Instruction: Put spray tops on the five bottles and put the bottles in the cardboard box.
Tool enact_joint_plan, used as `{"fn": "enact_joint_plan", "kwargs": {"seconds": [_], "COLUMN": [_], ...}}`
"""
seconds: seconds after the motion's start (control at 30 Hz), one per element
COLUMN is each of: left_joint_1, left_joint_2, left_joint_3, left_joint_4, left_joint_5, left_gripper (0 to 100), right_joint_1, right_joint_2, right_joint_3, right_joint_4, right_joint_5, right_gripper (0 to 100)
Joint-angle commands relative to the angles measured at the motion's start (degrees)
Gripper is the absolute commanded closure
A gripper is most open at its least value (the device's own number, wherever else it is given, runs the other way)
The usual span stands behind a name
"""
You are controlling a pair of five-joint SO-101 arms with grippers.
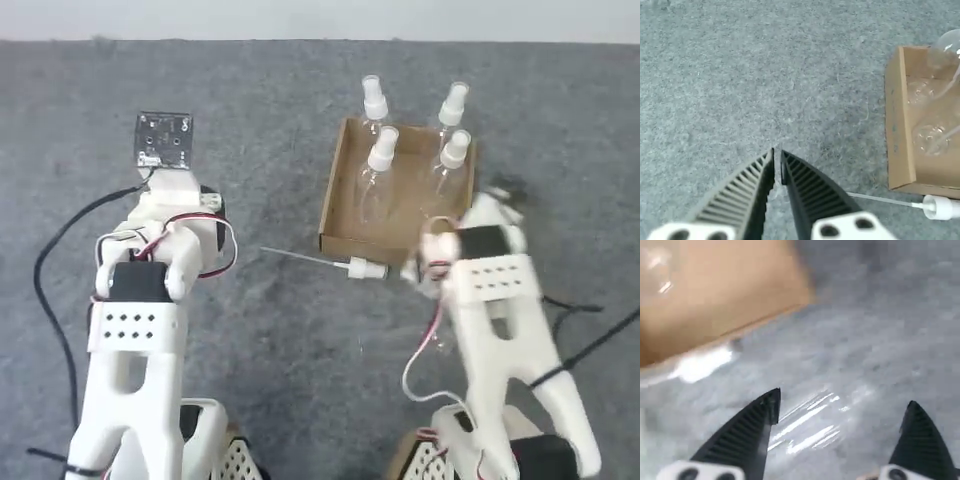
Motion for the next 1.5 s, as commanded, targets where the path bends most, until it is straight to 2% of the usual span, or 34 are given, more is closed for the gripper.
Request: {"fn": "enact_joint_plan", "kwargs": {"seconds": [0.0, 0.17, 0.23, 0.37, 0.53, 0.63, 0.73, 0.9, 1.1, 1.2, 1.47], "left_joint_1": [-0.35, -0.35, -0.35, -0.35, -0.35, -0.35, -0.35, -0.35, -0.35, -0.35, -0.35], "left_joint_2": [-0.18, -0.35, -0.35, -0.35, -0.35, -0.35, -0.35, -0.35, -0.35, -0.35, -0.35], "left_joint_3": [-0.40, -0.57, -0.48, -0.40, -0.40, -0.40, -0.40, -0.48, -0.48, -0.48, -0.40], "left_joint_4": [-1.32, -1.41, -1.41, -1.41, -1.41, -1.41, -1.41, -1.41, -1.41, -1.32, -1.23], "left_joint_5": [0.44, 0.44, 0.44, 0.44, 0.44, 0.44, 0.44, 0.44, 0.44, 0.44, 0.44], "left_gripper": [99, 99, 99, 99, 99, 99, 99, 99, 99, 99, 99], "right_joint_1": [-4.62, -14.64, -16.48, -16.92, -16.40, -15.69, -11.30, -0.31, 5.67, 7.69, 27.38], "right_joint_2": [1.80, 4.53, 5.49, 6.81, 8.92, 8.75, 9.45, 9.27, 8.84, 9.01, 8.84], "right_joint_3": [-2.99, 0.88, 0.97, 1.85, 7.65, 9.05, 9.14, 9.32, 9.32, 9.41, 4.66], "right_joint_4": [1.89, 1.54, 1.54, -0.13, -8.22, -8.66, -8.57, -8.66, -8.66, -8.66, -9.98], "right_joint_5": [-1.76, 0.26, 0.26, 0.26, 0.26, 0.26, 1.14, 8.70, 13.27, 15.30, 25.58], "right_gripper": [68.1, 67.9, 67.8, 67.8, 67.9, 67.9, 68.1, 69.2, 85.7, 87.6, 88.0]}}
